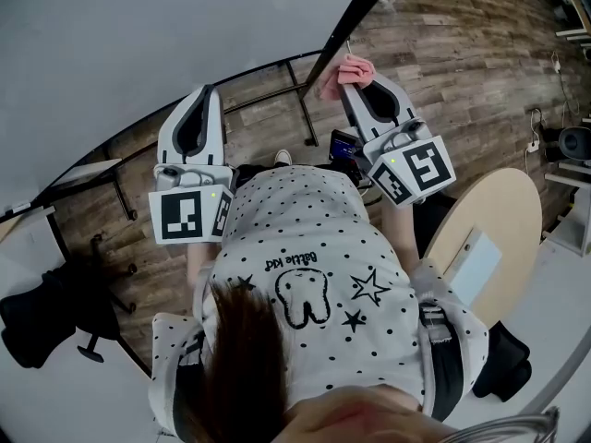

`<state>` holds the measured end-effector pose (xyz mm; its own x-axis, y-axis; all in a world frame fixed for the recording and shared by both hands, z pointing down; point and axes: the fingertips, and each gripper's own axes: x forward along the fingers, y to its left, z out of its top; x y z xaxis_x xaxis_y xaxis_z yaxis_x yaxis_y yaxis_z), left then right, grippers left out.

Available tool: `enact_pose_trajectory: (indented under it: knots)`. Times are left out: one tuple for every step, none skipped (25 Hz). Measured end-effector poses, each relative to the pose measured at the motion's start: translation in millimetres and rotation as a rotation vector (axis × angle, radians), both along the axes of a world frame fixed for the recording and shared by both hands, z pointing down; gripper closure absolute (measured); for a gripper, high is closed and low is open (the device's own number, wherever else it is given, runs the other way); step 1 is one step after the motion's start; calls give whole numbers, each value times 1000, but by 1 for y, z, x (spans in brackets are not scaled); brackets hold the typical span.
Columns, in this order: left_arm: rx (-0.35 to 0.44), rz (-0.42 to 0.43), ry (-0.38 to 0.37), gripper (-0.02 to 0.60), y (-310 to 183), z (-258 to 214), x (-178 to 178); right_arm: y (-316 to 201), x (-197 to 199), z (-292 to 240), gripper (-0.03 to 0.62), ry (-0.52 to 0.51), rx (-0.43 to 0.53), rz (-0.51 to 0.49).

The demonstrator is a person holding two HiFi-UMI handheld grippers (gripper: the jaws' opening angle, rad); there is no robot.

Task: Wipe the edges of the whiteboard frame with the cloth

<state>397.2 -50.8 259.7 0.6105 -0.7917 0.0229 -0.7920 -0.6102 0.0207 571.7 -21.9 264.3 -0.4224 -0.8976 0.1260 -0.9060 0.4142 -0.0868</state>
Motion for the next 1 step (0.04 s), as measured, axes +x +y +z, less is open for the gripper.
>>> enact_pose_trajectory:
  knots:
    - [-1, 0, 0, 566, 1, 0, 1, 1, 1, 0, 560, 0, 0, 0]
